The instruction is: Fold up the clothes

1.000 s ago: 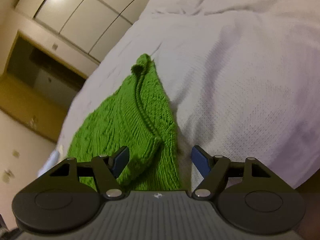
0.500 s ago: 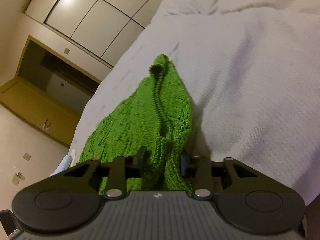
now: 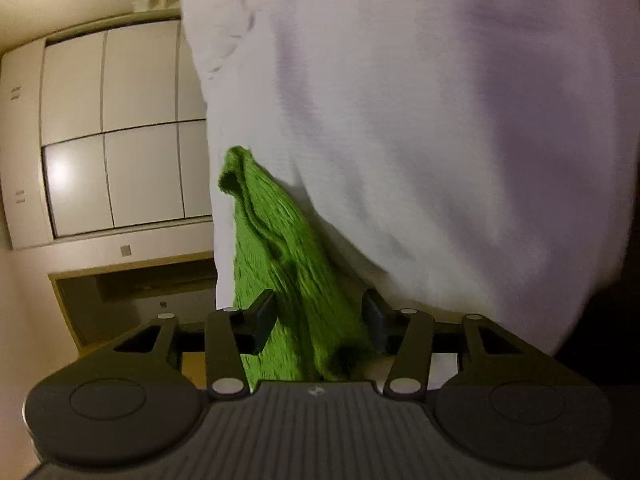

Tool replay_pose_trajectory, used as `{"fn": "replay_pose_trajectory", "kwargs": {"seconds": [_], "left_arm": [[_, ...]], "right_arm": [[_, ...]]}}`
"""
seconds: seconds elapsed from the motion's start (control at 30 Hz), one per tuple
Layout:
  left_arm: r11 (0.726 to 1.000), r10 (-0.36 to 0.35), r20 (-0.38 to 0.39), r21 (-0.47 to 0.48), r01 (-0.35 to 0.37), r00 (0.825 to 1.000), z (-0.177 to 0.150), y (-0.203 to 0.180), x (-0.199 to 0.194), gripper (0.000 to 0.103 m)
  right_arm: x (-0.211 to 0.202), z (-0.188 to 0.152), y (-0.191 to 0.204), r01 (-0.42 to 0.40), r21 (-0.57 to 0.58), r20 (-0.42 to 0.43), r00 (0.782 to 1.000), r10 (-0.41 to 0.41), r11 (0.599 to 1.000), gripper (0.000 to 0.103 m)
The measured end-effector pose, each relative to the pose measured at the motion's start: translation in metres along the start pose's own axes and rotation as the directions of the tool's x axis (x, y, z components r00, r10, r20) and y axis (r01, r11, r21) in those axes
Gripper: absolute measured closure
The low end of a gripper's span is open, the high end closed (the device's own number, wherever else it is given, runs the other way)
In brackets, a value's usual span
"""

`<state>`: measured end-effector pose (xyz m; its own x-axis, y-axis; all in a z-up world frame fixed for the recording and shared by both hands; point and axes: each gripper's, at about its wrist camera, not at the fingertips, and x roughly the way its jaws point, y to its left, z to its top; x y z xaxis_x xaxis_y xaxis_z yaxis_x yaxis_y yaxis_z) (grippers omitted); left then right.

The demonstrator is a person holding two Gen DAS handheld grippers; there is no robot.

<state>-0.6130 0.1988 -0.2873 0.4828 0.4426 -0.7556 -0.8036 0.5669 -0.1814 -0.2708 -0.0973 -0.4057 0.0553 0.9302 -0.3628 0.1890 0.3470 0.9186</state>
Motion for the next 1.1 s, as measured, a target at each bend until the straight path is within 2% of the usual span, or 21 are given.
{"fn": "replay_pose_trajectory", "kwargs": {"seconds": [0.13,0.23,0.27,0.37,0.43,0.5,0.53,0.57,0.6,0.63,0.67,0.73,0.8,0.83,0.87,0.93,1.0,1.07,1.1], "left_arm": [[1.000,-0.003,0.001,-0.002,0.003,1.000,0.000,0.000,0.001,0.063],[1.000,-0.003,0.000,-0.003,0.003,1.000,0.001,0.000,0.001,0.063],[1.000,-0.003,-0.001,-0.003,0.003,1.000,0.001,0.001,0.002,0.063],[1.000,-0.004,-0.002,-0.006,0.004,1.000,0.002,0.002,0.001,0.064],[1.000,-0.015,-0.002,-0.024,0.015,1.000,0.003,0.007,-0.002,0.067],[0.999,-0.027,0.003,-0.036,0.027,1.000,0.004,0.012,-0.006,0.069],[0.999,-0.034,0.009,-0.039,0.034,0.999,0.004,0.015,-0.010,0.069],[0.999,-0.025,0.018,-0.028,0.026,1.000,0.003,0.016,-0.013,0.069],[1.000,-0.016,0.027,-0.017,0.017,0.999,0.003,0.017,-0.017,0.069],[1.000,-0.014,0.028,-0.024,0.015,1.000,0.001,0.020,-0.018,0.069],[0.999,-0.012,0.028,-0.031,0.013,1.000,0.000,0.023,-0.020,0.069],[0.999,-0.008,0.029,-0.046,0.009,1.000,-0.002,0.030,-0.023,0.069],[0.996,-0.025,0.020,-0.088,0.027,0.999,-0.005,0.040,-0.023,0.069],[0.993,-0.037,0.018,-0.113,0.039,0.999,-0.006,0.046,-0.023,0.069],[0.991,-0.041,0.018,-0.126,0.043,0.999,-0.007,0.050,-0.024,0.069],[0.987,-0.048,0.017,-0.153,0.050,0.999,-0.009,0.057,-0.026,0.069],[0.988,-0.037,0.017,-0.150,0.039,0.999,-0.010,0.058,-0.027,0.071],[0.988,-0.030,0.013,-0.149,0.031,0.999,-0.011,0.059,-0.027,0.072],[0.988,-0.030,0.013,-0.153,0.031,0.999,-0.011,0.059,-0.027,0.072]], "right_arm": [[0.008,-0.009,0.002,-0.012,-0.023,-0.015,1.000,0.012,1.000,0.052],[0.021,-0.006,0.020,0.012,-0.158,0.026,1.000,-0.008,0.987,0.053],[0.025,-0.005,0.028,0.032,-0.215,0.051,0.998,-0.021,0.976,0.054],[0.036,-0.011,0.047,0.116,-0.345,0.098,0.991,-0.088,0.931,0.064],[0.040,-0.017,0.059,0.180,-0.415,0.131,0.982,-0.138,0.892,0.076],[0.041,-0.024,0.074,0.245,-0.486,0.174,0.968,-0.182,0.839,0.080],[0.038,-0.030,0.084,0.285,-0.536,0.197,0.958,-0.210,0.795,0.080],[0.040,-0.040,0.097,0.327,-0.600,0.226,0.945,-0.237,0.730,0.080],[0.042,-0.053,0.110,0.365,-0.674,0.260,0.931,-0.257,0.642,0.081],[0.047,-0.070,0.125,0.396,-0.755,0.302,0.917,-0.260,0.523,0.081],[0.051,-0.089,0.137,0.405,-0.814,0.331,0.913,-0.239,0.417,0.081],[0.056,-0.128,0.156,0.388,-0.899,0.359,0.919,-0.163,0.202,0.082],[0.062,-0.166,0.165,0.325,-0.946,0.323,0.942,-0.091,0.009,0.082],[0.069,-0.185,0.167,0.282,-0.957,0.287,0.955,-0.077,-0.072,0.082],[0.078,-0.202,0.165,0.231,-0.963,0.242,0.967,-0.074,-0.138,0.083],[0.096,-0.235,0.163,0.127,-0.957,0.152,0.985,-0.080,-0.262,0.083],[0.117,-0.254,0.159,0.020,-0.943,0.067,0.989,-0.130,-0.332,0.082],[0.135,-0.267,0.148,-0.090,-0.932,-0.006,0.972,-0.235,-0.350,0.078],[0.143,-0.269,0.145,-0.129,-0.934,-0.030,0.958,-0.287,-0.334,0.070]]}}
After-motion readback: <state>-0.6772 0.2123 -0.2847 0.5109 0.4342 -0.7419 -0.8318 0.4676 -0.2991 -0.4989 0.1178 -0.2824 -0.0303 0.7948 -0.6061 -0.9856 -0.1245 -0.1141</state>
